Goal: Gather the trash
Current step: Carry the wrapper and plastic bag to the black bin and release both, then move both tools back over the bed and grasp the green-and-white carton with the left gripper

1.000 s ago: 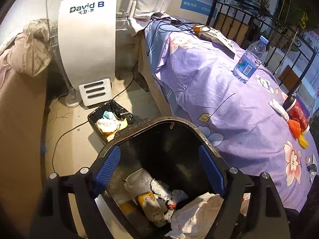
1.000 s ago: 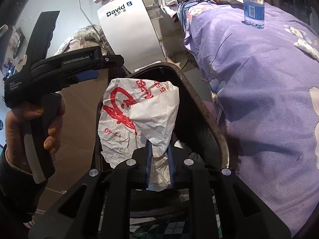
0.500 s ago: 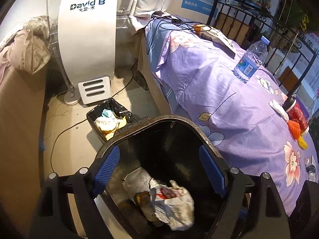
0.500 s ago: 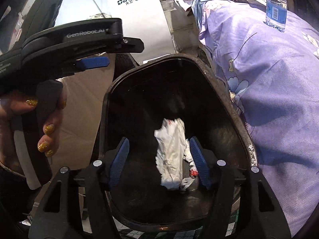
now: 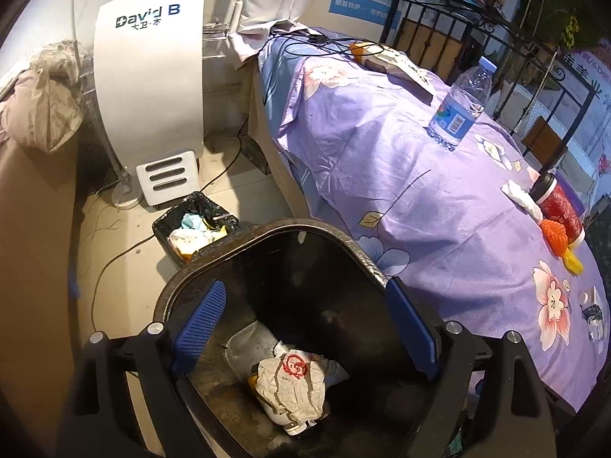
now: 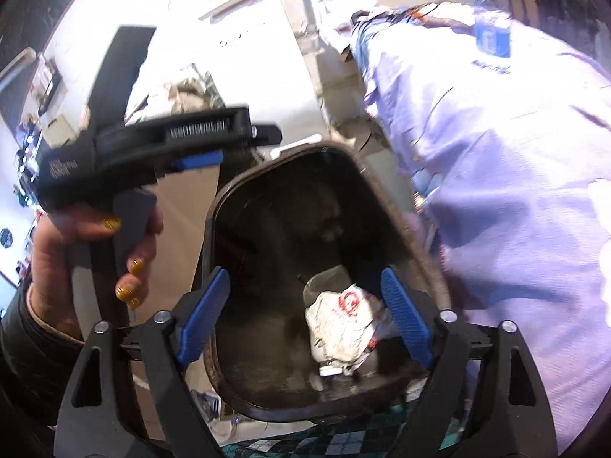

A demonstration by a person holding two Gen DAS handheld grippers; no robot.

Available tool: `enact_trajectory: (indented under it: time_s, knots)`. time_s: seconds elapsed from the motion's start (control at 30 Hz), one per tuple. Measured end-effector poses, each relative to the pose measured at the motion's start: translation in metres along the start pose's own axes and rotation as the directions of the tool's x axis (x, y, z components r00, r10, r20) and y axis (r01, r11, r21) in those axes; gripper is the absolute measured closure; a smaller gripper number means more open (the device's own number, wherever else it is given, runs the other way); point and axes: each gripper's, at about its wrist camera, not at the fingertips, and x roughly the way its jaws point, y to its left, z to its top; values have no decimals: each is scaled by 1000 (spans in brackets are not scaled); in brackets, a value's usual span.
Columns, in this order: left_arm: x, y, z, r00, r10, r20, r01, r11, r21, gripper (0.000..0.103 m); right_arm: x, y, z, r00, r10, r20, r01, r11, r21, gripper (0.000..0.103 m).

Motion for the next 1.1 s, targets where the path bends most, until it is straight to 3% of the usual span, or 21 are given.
enact_trajectory:
  time_s: [0.33, 0.6, 0.73, 0.9, 1.1]
  knots:
    - [4, -62, -6, 994, -108, -19, 109, 988, 112, 18, -57, -40, -5, 983, -134, 128, 120, 987, 111, 20]
    - [4, -120, -15, 976, -211, -55, 218, 951, 217, 18, -101, -76, -22, 953, -245, 175, 205, 954, 219, 19]
    - [3, -155, -26, 962, -259, -86, 272, 916, 295, 18, -123, -103, -35, 934, -309, 182, 243, 918, 312, 19]
    - [2, -203, -40, 933, -333, -137, 360, 853, 378, 18, -158, -140, -55, 899, -403, 172, 303, 855, 421, 19]
    - [1, -273, -56, 889, -397, -228, 455, 711, 536, 18, -208, -187, -86, 846, -519, 125, 380, 749, 542, 19]
